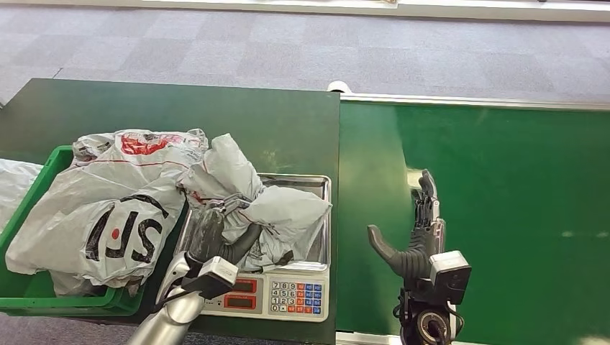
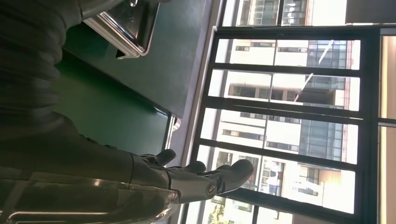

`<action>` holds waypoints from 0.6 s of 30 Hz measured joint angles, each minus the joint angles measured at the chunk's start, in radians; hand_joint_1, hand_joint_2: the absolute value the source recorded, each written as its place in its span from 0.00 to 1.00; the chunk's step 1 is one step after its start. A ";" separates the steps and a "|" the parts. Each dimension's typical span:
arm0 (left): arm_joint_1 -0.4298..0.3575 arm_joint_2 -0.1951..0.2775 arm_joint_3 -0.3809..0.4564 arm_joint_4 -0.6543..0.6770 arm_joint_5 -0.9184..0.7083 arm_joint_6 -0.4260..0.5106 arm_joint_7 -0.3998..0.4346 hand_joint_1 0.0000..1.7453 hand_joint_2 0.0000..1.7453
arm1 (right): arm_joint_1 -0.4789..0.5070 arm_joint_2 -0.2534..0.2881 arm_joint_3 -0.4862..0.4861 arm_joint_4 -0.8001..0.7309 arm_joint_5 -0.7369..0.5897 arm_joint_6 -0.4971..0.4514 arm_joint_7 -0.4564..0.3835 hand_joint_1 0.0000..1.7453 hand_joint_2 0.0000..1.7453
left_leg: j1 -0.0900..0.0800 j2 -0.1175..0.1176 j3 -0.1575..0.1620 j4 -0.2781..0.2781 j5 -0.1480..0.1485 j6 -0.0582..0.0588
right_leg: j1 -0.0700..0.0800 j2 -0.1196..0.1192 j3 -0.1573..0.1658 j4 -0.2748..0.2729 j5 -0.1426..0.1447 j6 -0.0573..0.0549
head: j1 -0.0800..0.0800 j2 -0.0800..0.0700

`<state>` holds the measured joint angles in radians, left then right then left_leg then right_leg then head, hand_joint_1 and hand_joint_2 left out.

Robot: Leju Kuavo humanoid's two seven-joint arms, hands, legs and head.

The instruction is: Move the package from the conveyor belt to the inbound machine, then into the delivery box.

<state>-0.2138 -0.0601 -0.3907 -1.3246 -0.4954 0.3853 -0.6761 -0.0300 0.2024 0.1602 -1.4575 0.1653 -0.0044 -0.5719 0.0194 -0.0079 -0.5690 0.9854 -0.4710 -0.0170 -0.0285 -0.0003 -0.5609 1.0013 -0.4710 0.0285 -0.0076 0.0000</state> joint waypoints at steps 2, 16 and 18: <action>0.007 0.005 0.001 -0.030 0.034 0.065 -0.013 1.00 1.00 | 0.000 0.000 0.000 0.004 -0.005 -0.005 -0.006 0.00 1.00 | 0.000 0.000 0.000 0.000 0.000 0.000 | 0.000 0.000 0.000 0.000 0.000 0.000 | 0.000 0.000; 0.052 0.045 0.078 -0.412 -0.157 0.310 -0.023 1.00 1.00 | 0.000 0.000 0.007 0.044 -0.023 -0.029 -0.027 0.00 1.00 | 0.000 0.001 -0.001 0.000 0.000 0.000 | 0.000 0.000 -0.001 0.000 0.000 0.000 | 0.000 0.000; 0.056 0.046 0.083 -0.428 -0.158 0.310 -0.023 1.00 1.00 | 0.000 0.000 0.008 0.047 -0.023 -0.029 -0.027 0.00 1.00 | 0.000 0.001 -0.001 0.000 0.000 0.000 | 0.000 0.000 -0.001 0.000 0.000 0.000 | 0.000 0.000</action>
<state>-0.1575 -0.0140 -0.3077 -1.7530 -0.6531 0.6954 -0.6989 -0.0305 0.2022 0.1685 -1.4103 0.1427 -0.0332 -0.5993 0.0195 -0.0071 -0.5700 0.9854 -0.4711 -0.0171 -0.0284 -0.0001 -0.5620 1.0013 -0.4711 0.0285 -0.0076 0.0000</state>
